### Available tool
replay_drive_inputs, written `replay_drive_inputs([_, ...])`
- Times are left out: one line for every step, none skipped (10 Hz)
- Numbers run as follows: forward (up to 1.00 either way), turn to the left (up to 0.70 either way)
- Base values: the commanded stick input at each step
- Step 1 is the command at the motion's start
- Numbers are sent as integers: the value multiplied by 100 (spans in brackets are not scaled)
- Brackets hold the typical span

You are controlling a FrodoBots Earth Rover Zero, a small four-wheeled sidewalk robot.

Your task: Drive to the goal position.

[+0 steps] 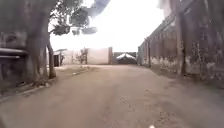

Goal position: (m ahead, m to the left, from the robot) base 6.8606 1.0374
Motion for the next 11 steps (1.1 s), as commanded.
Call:
replay_drive_inputs([70, 6])
replay_drive_inputs([70, 6])
replay_drive_inputs([70, 6])
replay_drive_inputs([70, 6])
replay_drive_inputs([70, 6])
replay_drive_inputs([70, 6])
replay_drive_inputs([70, 5])
replay_drive_inputs([70, -10])
replay_drive_inputs([70, -2])
replay_drive_inputs([70, 7])
replay_drive_inputs([70, 0])
